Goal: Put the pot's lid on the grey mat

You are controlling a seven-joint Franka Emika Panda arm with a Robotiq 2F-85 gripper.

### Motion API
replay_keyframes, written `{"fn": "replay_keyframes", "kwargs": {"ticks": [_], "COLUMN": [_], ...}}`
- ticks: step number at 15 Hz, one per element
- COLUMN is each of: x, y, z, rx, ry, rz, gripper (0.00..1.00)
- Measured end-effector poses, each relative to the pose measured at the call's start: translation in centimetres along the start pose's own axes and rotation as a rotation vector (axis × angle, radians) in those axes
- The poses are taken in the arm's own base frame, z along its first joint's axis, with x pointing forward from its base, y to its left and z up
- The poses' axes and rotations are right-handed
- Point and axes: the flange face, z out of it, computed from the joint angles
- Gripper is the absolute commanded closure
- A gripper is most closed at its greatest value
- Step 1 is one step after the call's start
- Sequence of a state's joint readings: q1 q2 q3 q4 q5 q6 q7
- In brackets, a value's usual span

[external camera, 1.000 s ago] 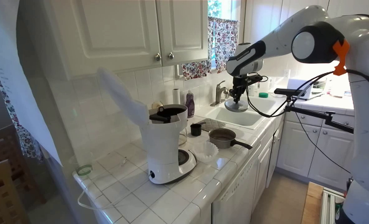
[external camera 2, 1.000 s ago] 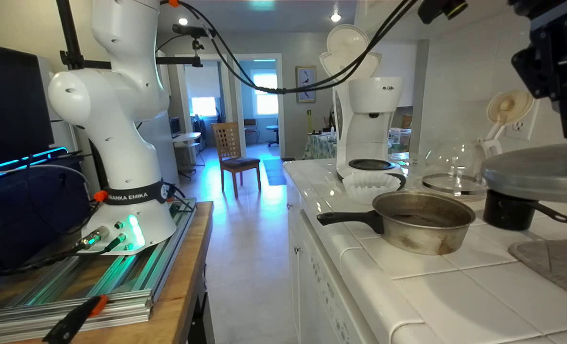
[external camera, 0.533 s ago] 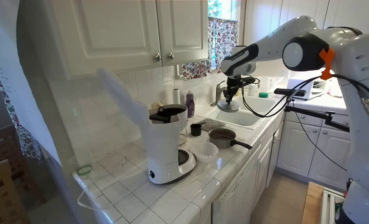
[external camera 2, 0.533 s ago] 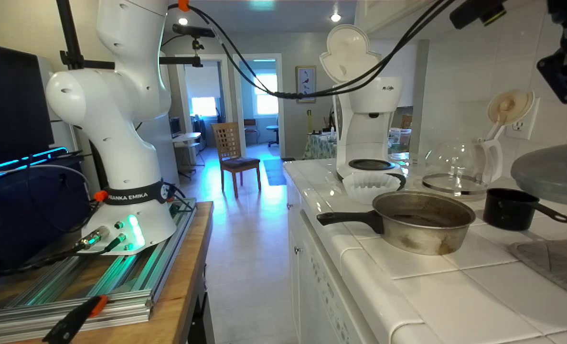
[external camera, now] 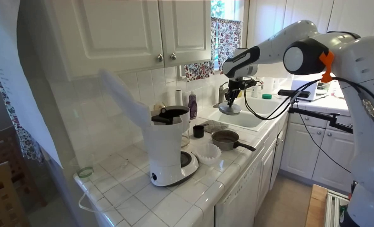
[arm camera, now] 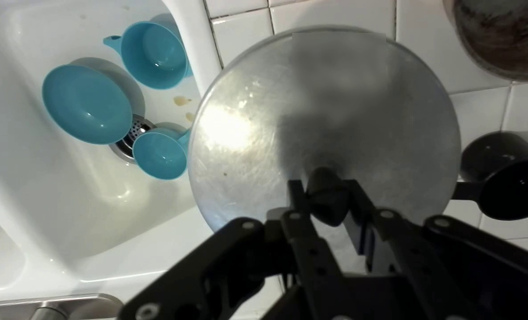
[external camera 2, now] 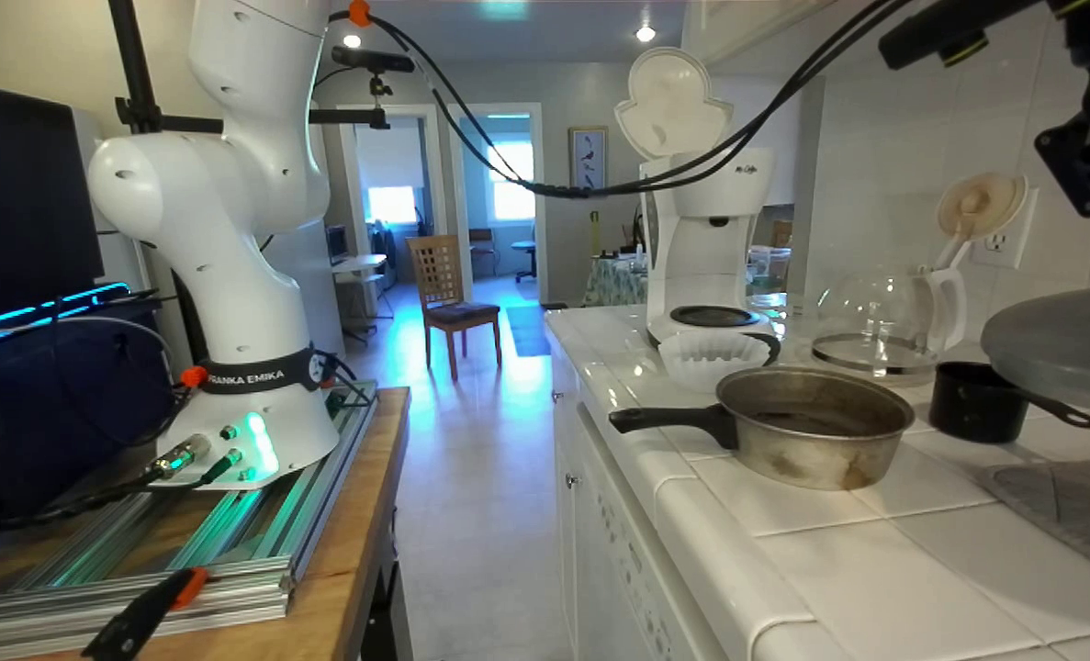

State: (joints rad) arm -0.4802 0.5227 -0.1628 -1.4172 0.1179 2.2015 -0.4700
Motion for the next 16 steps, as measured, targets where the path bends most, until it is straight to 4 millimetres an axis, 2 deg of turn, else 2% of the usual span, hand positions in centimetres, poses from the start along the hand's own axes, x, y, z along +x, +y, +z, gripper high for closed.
{"fn": "replay_keyframes", "kwargs": {"ticks": [8, 9, 16], "x": [-0.01, -0.01, -0.09], "y": [0.03, 0.03, 0.15], "z": [-0.02, -0.02, 0.15], "rx": [0.0, 0.0, -0.001], "ry": [0.0, 0.0, -0.003], "rz": [0.0, 0.0, 0.001], "gripper": [0.75, 0.94, 0.94]}}
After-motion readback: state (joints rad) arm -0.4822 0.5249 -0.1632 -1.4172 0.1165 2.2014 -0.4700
